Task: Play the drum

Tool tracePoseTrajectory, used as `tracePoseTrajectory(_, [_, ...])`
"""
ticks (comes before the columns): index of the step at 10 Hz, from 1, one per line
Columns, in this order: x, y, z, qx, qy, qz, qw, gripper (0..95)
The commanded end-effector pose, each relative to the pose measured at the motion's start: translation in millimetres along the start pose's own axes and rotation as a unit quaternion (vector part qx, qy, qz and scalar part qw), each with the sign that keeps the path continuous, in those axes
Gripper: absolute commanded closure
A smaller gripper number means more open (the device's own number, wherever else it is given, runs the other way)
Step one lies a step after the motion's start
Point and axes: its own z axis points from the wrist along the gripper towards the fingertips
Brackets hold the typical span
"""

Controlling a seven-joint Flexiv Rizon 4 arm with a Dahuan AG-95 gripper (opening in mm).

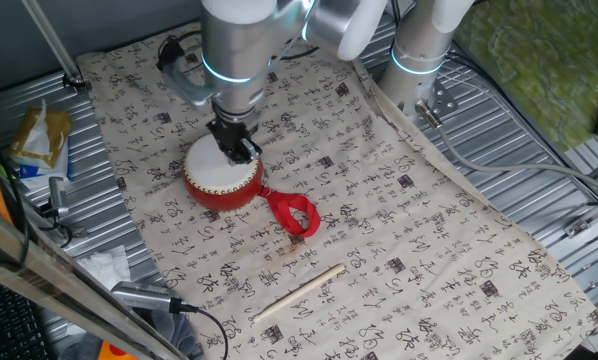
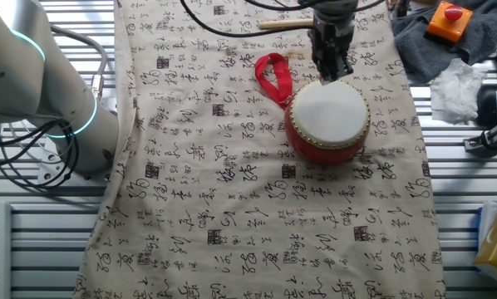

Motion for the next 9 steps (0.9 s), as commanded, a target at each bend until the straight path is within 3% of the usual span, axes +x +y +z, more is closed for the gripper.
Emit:
tracePoseTrajectory(1, [0.5,0.0,-0.4,0.000,0.000,-0.029,0.9996,95.0])
tracePoseTrajectory(6, [0.5,0.0,-0.4,-0.008,0.001,-0.013,0.9999,95.0])
tracePoseTrajectory(8, [-5.5,5.9,2.9,-0.045,-0.009,0.006,0.9989,95.0])
tracePoseTrajectory(9, [-12.8,13.9,6.9,-0.050,-0.012,0.012,0.9986,95.0])
